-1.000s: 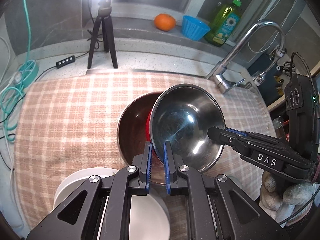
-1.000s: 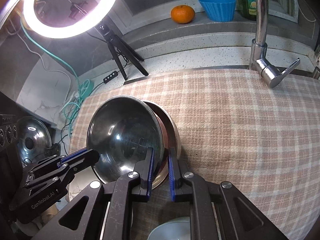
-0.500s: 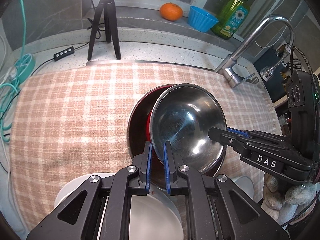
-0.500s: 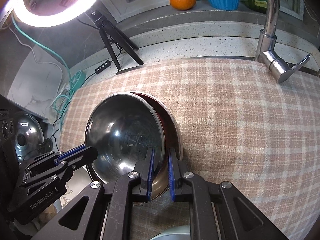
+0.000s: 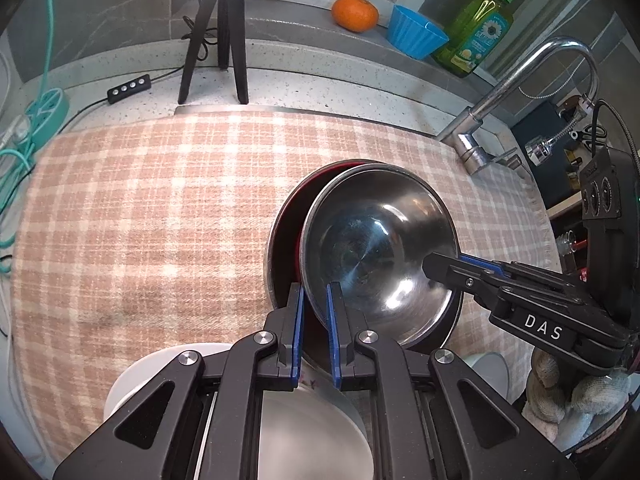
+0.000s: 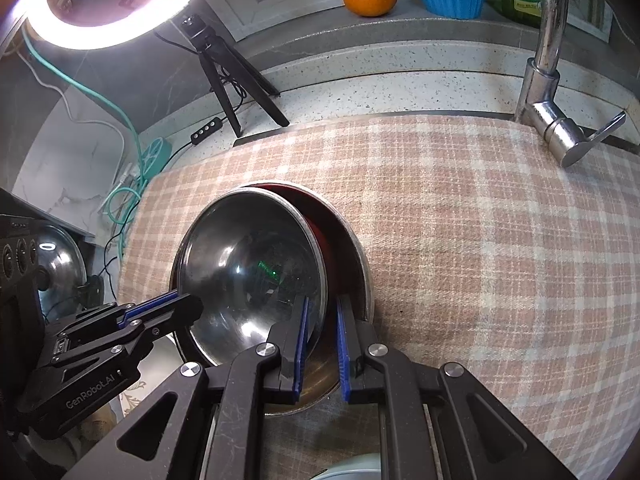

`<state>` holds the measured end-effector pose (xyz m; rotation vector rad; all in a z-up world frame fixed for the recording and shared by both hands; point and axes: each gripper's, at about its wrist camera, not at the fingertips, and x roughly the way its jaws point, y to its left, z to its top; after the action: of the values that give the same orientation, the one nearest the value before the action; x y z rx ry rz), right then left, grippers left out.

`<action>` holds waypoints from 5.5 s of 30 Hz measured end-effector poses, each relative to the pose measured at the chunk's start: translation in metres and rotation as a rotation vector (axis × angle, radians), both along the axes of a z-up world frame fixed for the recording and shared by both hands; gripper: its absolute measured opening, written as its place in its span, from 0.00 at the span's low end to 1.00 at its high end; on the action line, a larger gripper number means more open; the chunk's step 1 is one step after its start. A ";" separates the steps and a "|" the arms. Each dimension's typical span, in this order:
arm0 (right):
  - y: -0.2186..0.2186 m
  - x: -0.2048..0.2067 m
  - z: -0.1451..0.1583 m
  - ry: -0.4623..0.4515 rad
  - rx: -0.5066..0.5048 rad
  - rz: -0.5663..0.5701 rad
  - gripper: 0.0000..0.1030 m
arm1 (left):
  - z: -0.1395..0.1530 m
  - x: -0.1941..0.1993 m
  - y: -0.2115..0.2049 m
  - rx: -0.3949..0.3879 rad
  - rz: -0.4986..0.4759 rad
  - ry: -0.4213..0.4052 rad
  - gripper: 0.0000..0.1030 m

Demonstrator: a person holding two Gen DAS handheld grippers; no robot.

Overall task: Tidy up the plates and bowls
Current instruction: 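Lift the red-bottomed bowl and lower it into the large steel bowl, then open the left gripper and release the nested steel bowl, then move the left gripper to the pale blue bowl and grasp its rim, then lift the pale blue bowl and carry it over the nested steel bowls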

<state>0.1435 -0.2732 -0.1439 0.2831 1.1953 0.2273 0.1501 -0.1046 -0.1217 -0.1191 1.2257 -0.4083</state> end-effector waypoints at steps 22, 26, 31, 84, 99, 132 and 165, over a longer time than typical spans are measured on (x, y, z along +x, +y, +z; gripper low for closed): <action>0.004 -0.003 -0.002 0.025 0.009 0.016 0.15 | 0.000 0.000 0.001 0.009 0.006 0.016 0.09; 0.005 -0.003 -0.001 0.026 -0.001 0.022 0.17 | 0.000 0.002 0.000 0.012 0.012 0.017 0.09; 0.008 -0.003 0.002 0.017 -0.007 0.030 0.23 | 0.001 0.002 -0.001 0.013 0.014 0.014 0.09; -0.077 -0.132 0.018 -0.061 0.015 -0.103 0.24 | 0.017 -0.105 -0.026 -0.101 -0.030 0.062 0.10; -0.082 -0.158 -0.013 0.002 0.038 -0.093 0.24 | -0.004 -0.121 -0.062 -0.103 -0.073 0.125 0.10; -0.084 -0.151 -0.025 0.049 0.036 -0.098 0.09 | -0.013 -0.119 -0.079 -0.018 -0.112 0.076 0.08; -0.031 -0.069 0.060 -0.108 0.022 0.011 0.09 | 0.056 -0.059 -0.020 -0.082 0.015 -0.070 0.08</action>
<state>0.0741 -0.3040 -0.0844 0.2806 1.0884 0.2623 0.0909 -0.1246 -0.0658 -0.1831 1.1386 -0.4465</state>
